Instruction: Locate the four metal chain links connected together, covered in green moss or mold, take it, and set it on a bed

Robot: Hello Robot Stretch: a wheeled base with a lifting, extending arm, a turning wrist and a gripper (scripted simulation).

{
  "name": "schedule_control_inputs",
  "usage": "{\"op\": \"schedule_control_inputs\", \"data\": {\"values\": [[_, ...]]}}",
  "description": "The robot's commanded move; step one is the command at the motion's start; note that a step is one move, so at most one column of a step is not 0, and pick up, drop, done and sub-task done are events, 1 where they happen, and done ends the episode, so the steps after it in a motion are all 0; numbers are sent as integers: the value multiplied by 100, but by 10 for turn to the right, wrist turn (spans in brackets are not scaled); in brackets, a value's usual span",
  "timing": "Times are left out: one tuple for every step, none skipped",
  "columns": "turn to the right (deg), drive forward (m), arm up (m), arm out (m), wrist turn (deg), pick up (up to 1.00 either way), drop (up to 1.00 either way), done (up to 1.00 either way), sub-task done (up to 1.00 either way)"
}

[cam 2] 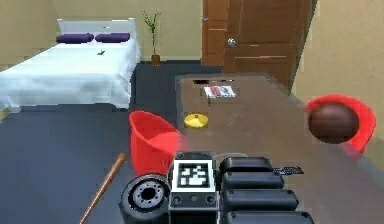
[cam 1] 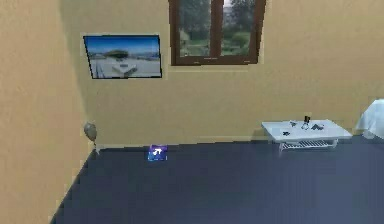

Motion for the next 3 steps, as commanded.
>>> {"op": "schedule_control_inputs", "data": {"values": [[180, 0, 0, 0, 0, 0, 0, 0, 0], [0, 100, 0, 0, 0, 0, 0, 0, 0], [180, 0, 0, 0, 0, 0, 0, 0, 0]]}}
